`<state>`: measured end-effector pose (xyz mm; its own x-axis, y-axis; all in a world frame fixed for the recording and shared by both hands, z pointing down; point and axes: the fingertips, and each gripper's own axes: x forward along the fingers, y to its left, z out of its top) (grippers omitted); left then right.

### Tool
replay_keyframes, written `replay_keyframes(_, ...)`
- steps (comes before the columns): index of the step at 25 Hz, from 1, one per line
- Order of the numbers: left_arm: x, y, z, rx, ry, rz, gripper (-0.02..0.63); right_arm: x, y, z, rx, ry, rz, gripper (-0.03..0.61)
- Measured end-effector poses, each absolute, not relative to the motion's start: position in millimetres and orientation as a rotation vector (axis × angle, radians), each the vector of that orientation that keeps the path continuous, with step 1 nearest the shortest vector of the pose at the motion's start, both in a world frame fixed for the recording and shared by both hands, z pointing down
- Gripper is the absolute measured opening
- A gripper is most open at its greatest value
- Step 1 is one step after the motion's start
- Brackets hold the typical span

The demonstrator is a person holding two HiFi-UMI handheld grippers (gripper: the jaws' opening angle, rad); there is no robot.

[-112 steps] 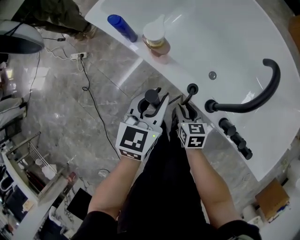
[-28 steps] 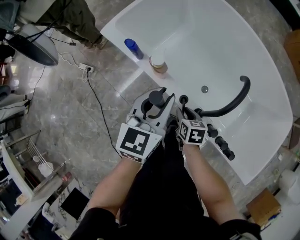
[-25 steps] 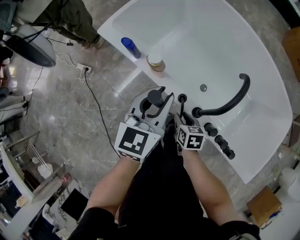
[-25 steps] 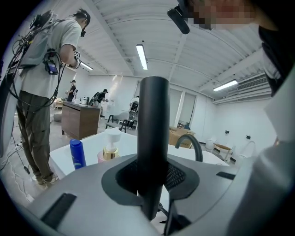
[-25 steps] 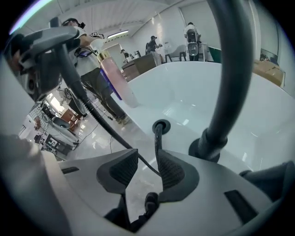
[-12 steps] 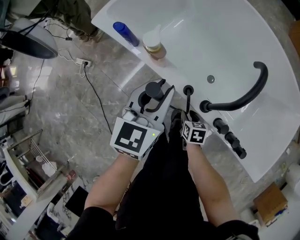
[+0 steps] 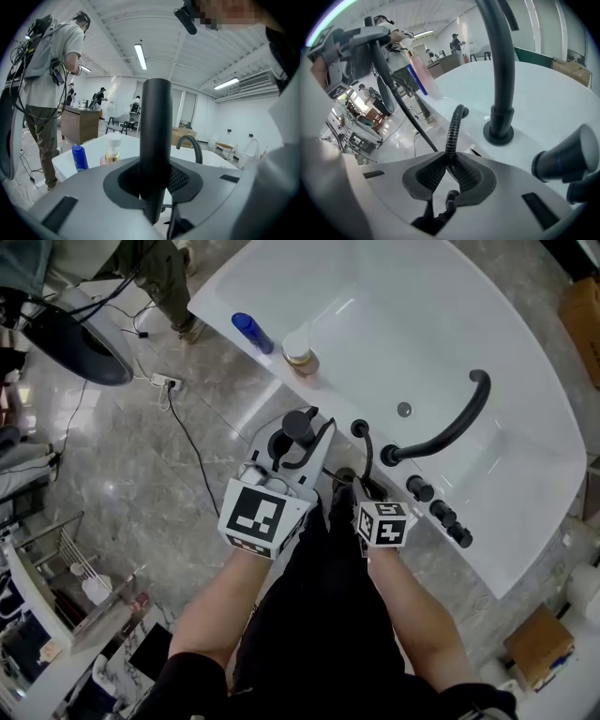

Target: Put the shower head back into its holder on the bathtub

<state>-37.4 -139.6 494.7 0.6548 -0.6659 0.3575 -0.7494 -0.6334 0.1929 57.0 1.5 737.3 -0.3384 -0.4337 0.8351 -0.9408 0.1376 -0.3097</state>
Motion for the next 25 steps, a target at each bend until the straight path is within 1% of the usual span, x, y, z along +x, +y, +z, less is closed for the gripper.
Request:
replay_keyframes(5, -41, -148, 444, 2.574, -1.155, 0.301, 0.109, 48, -4, 699, 1.236, -1.838, 1.192, 0.072)
replay_keyframes(12, -32, -152, 403, 2.617, -1.138, 0.264, 0.109, 52, -36, 680, 1.254, -1.823, 1.235, 0.072)
replay_keyframes(17, -33, -153, 407, 2.608, -1.127, 0.283, 0.109, 48, -55, 687, 1.248, -1.773, 1.178, 0.074)
replay_keyframes(25, -34, -163, 431, 2.584, -1.113, 0.316, 0.109, 46, -51, 723, 1.215, -1.696, 1.287, 0.074)
